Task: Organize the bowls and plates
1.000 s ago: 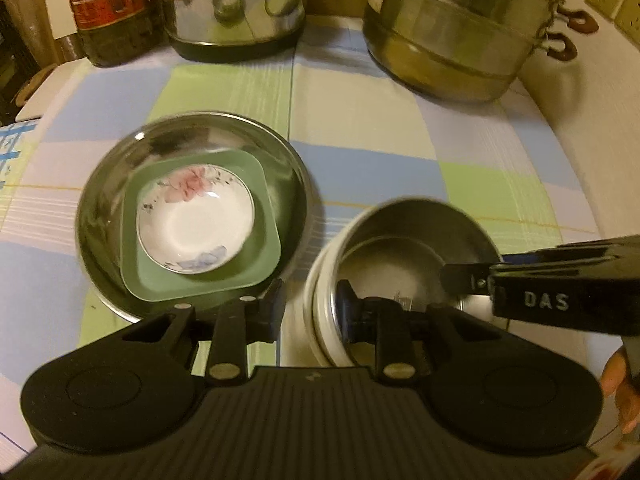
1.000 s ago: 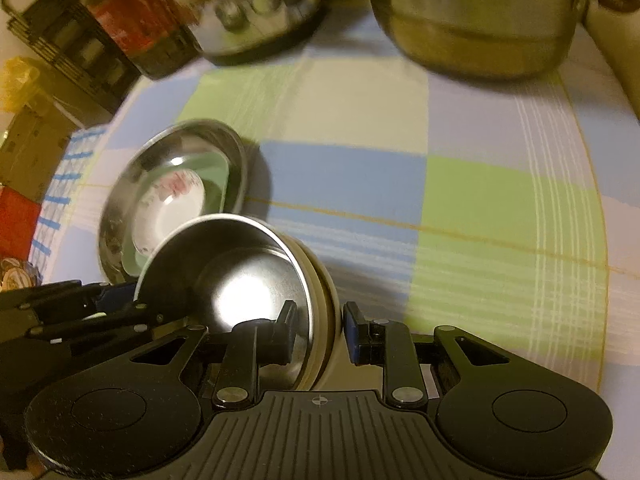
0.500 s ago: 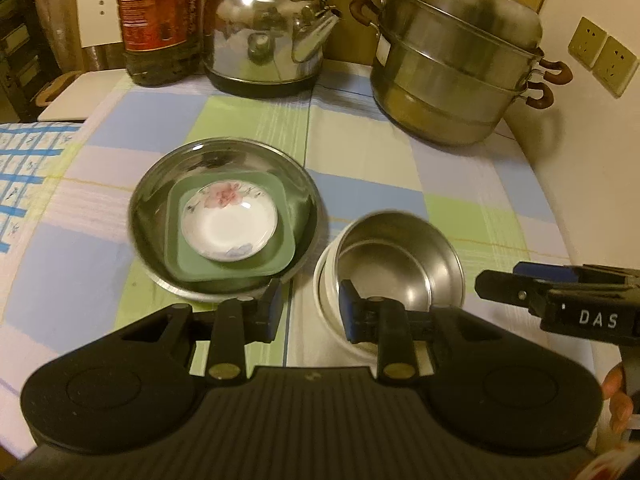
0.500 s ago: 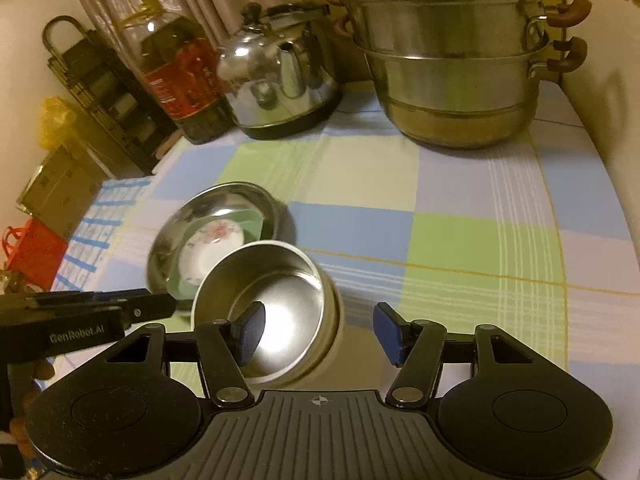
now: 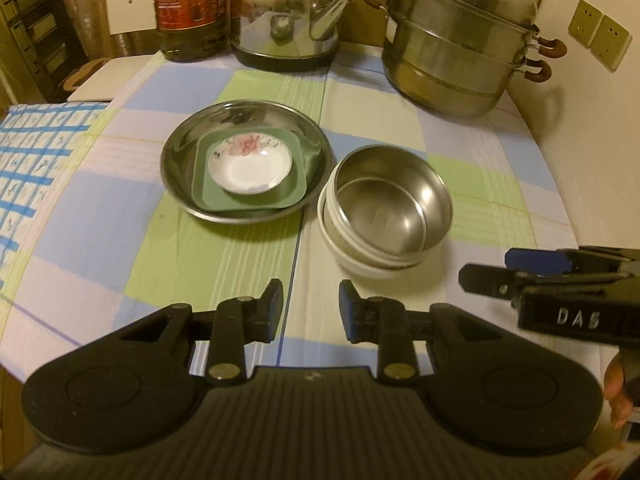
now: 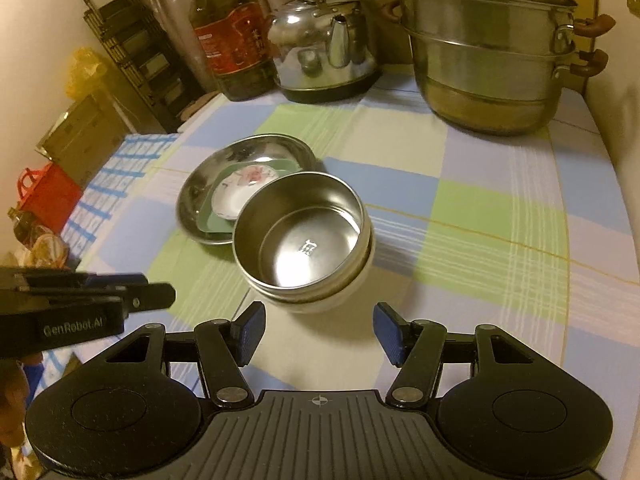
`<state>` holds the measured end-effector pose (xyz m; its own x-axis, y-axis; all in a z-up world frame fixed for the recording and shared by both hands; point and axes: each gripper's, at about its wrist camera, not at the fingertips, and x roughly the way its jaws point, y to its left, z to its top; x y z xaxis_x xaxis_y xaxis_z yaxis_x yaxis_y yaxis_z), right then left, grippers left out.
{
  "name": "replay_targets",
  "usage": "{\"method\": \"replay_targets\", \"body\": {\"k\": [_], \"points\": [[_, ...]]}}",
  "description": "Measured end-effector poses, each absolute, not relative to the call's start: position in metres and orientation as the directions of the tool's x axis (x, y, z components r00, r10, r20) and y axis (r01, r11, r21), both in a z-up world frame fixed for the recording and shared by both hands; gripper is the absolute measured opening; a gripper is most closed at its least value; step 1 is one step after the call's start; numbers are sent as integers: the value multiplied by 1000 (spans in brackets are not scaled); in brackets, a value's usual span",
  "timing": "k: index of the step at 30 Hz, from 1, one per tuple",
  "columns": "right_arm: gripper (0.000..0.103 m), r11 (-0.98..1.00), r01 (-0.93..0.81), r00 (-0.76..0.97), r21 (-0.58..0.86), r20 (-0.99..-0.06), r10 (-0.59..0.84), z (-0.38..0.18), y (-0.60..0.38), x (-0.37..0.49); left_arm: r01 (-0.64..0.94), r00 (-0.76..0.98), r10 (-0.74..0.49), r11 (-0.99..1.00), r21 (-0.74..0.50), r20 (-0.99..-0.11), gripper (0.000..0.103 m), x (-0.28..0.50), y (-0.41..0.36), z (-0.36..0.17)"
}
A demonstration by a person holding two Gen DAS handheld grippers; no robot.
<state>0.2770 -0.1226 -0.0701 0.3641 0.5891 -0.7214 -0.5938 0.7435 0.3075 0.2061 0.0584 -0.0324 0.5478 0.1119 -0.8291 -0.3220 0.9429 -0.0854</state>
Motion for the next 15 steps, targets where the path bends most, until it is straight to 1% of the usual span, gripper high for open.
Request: {"method": "replay_targets", "body": {"k": [3, 9, 15], "points": [[60, 743, -586, 362, 324, -715, 598, -71, -126, 276, -340, 544, 130, 937, -76, -829, 27, 195, 54, -32], [60, 742, -608, 369, 282, -727, 579, -73, -126, 266, -359, 538, 145, 931, -70, -830, 27, 186, 53, -32], [60, 751, -578, 362, 319, -724, 587, -77, -129, 263, -339, 540, 135, 939, -68, -831, 27, 188, 58, -35]]}}
